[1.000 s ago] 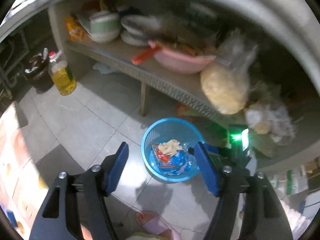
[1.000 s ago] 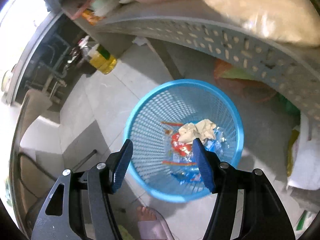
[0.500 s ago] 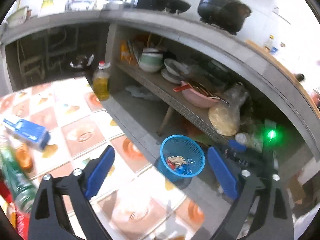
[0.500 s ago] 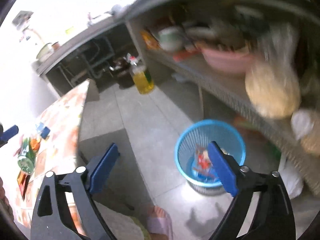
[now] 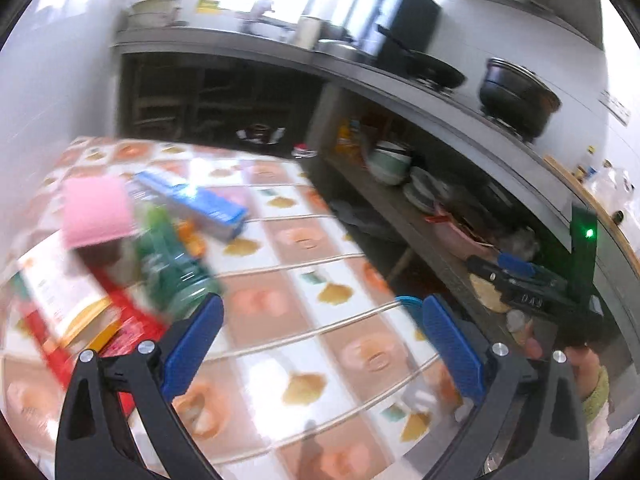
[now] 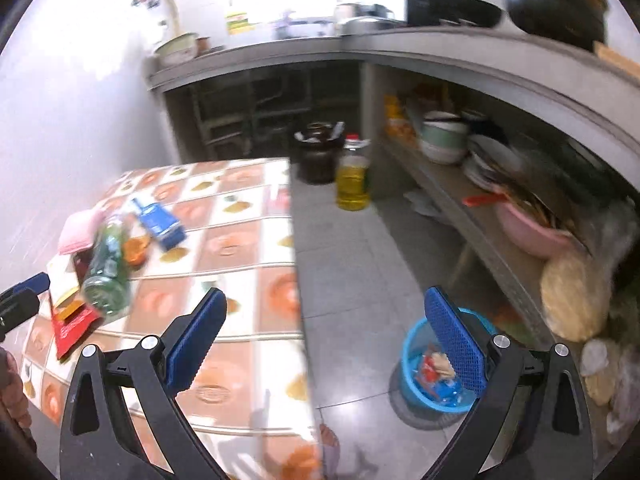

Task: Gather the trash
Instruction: 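Return both tools to the table above the remaining trash, then grasp the white medicine box with the left gripper while the right gripper reaches the pink sponge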

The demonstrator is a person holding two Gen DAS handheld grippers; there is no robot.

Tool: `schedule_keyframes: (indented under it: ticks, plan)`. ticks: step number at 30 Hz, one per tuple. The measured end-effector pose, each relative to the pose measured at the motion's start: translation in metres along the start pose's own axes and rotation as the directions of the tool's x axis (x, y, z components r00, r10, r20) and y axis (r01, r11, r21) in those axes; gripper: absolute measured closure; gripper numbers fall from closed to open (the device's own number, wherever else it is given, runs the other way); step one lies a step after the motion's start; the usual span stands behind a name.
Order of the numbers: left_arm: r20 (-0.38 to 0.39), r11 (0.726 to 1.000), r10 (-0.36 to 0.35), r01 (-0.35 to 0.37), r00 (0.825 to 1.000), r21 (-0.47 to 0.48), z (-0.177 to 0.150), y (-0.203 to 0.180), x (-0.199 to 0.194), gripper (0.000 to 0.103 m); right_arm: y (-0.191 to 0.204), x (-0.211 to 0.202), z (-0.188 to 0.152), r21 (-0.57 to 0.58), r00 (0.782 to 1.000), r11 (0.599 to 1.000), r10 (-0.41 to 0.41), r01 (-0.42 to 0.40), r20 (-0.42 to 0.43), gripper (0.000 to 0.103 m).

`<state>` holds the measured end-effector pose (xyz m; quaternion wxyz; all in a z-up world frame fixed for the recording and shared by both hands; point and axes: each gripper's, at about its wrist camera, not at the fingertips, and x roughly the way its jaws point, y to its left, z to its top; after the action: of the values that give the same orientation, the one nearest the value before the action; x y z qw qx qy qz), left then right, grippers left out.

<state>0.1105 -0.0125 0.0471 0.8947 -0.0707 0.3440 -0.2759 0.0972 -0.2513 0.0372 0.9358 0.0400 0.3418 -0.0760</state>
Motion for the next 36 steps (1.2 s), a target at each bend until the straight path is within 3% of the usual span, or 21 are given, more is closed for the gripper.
schedule_keyframes:
  ticks: [9, 16, 19, 23, 30, 32, 36]
  plan:
    - [0.058, 0.989, 0.120, -0.114, 0.991, -0.094, -0.027, 0.055, -0.057, 0.006, 0.078, 0.007, 0.013, -0.148, 0.999, 0.989, 0.007, -0.013, -0.037, 0.008]
    - [0.069, 0.974, 0.217, -0.211, 0.974, -0.086, -0.027, 0.090, -0.070, 0.006, 0.122, 0.009, 0.025, -0.173, 0.986, 0.971, 0.157, -0.165, -0.061, 0.008]
    - [0.063, 0.966, 0.255, -0.251, 0.965, -0.068, -0.026, 0.102, -0.066, 0.006, 0.132, 0.011, 0.026, -0.137, 0.970, 0.961, 0.233, -0.241, -0.075, 0.008]
    - [0.052, 0.953, 0.287, -0.280, 0.956, -0.112, -0.017, 0.124, -0.055, 0.006, 0.146, 0.023, 0.029, -0.111, 0.947, 0.945, 0.293, -0.308, -0.129, 0.008]
    - [-0.033, 0.862, 0.410, -0.399, 0.911, -0.313, -0.003, 0.178, -0.018, 0.006, 0.159, 0.031, 0.032, -0.103, 0.936, 0.939, 0.308, -0.328, -0.167, 0.008]
    - [-0.068, 0.827, 0.457, -0.452, 0.887, -0.335, 0.000, 0.187, -0.004, 0.006, 0.158, 0.034, 0.033, -0.101, 0.936, 0.940, 0.306, -0.326, -0.172, 0.008]
    - [-0.116, 0.784, 0.526, -0.533, 0.843, -0.318, 0.001, 0.188, 0.018, 0.006, 0.157, 0.039, 0.036, -0.088, 0.933, 0.939, 0.313, -0.332, -0.180, 0.008]
